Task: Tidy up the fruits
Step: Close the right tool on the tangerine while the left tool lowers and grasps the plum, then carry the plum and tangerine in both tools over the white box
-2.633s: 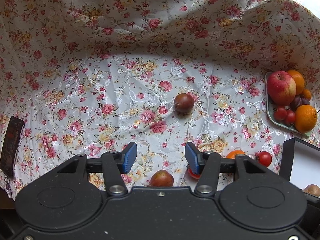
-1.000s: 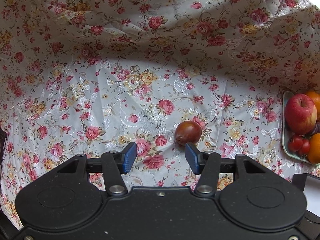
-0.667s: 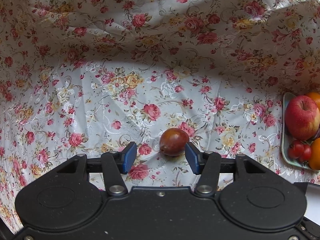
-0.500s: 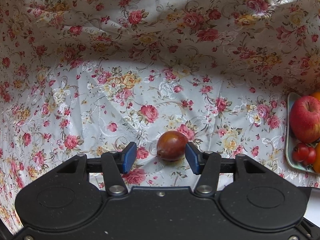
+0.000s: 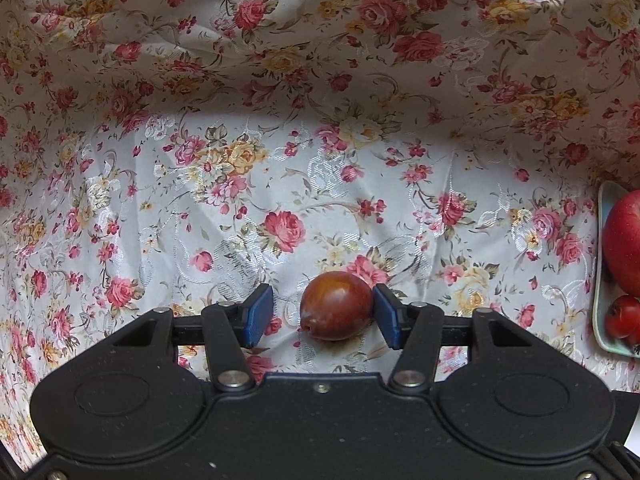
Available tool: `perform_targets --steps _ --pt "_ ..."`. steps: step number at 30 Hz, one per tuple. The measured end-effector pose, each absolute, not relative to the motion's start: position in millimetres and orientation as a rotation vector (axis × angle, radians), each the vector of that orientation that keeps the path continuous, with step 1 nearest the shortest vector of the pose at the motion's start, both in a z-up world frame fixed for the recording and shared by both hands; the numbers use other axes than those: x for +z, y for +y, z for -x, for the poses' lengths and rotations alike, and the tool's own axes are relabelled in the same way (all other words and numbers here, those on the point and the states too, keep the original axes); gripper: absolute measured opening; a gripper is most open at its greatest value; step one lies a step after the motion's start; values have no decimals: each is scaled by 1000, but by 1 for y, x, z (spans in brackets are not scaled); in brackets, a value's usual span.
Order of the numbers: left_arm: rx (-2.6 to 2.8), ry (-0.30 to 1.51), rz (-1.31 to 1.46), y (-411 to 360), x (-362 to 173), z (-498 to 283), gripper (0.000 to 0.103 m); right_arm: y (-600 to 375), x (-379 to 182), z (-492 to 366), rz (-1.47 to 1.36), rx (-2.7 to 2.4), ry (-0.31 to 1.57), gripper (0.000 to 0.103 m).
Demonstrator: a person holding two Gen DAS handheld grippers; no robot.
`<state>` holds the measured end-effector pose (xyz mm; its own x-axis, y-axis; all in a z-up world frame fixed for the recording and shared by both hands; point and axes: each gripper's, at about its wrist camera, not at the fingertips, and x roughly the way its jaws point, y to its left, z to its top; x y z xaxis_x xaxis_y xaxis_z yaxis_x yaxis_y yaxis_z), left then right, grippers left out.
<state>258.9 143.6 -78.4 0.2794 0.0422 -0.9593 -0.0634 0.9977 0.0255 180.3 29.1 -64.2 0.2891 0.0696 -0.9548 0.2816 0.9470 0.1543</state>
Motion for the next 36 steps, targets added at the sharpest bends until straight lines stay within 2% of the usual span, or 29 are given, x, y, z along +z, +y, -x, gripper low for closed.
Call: perform_targets --steps 3,6,21,36 --pt "76 1262 24 145 -79 -259 59 28 -64 -180 -322 -145 1276 41" --pt "59 1222 51 149 -73 -257 46 27 -63 -178 -321 -148 1274 41" --pt "15 1259 114 147 -51 -234 44 22 -47 -164 -324 -170 1249 41" --pt "-4 1325 -7 127 -57 -196 44 17 -30 -131 -332 -177 1227 41"
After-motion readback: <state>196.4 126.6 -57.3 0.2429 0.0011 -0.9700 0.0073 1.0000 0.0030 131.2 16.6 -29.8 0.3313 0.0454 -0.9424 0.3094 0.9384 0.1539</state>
